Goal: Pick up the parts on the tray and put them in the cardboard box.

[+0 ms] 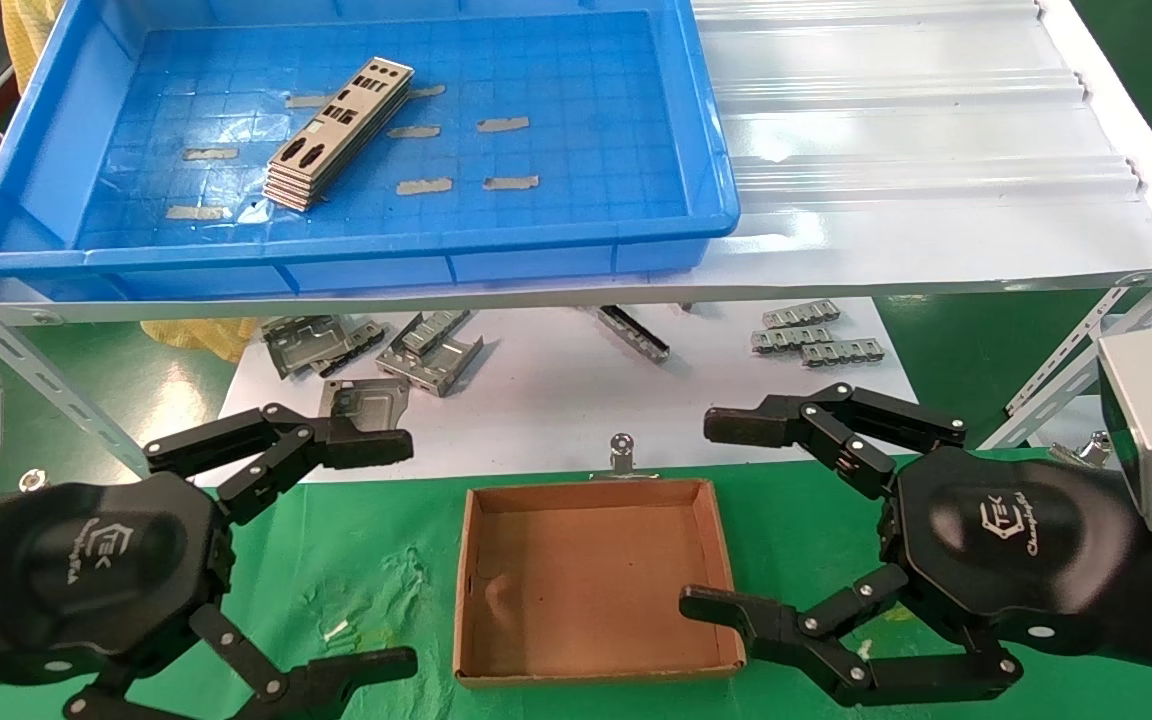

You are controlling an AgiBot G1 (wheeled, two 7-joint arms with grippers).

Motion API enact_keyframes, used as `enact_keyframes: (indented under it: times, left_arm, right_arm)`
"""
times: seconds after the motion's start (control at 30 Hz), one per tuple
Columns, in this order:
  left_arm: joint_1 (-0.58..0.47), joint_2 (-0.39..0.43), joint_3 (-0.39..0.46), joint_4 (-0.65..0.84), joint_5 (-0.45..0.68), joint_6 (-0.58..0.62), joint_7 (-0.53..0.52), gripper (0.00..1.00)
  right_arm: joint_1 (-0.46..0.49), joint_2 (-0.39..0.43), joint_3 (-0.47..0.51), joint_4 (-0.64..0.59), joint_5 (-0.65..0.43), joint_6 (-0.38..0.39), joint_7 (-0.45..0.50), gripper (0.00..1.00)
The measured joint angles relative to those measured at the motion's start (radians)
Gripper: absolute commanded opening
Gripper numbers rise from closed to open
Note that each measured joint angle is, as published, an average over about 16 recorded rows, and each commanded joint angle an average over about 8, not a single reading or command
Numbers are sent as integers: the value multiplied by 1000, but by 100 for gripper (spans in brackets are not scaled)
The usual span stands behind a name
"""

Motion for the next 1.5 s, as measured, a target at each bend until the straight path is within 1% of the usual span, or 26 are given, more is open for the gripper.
enact_keyframes:
  times: [1.27,1.4,1.5]
  left_arm:
    - [-1,0,0,0,0,-1,-1,100]
    - [-17,6,0,2,3,-10,-7,100]
    - [-49,18,3,10,17,-27,-15,100]
  right_arm:
    - [0,0,0,0,0,0,0,0]
    - [0,0,0,0,0,0,0,0]
    - [0,0,0,0,0,0,0,0]
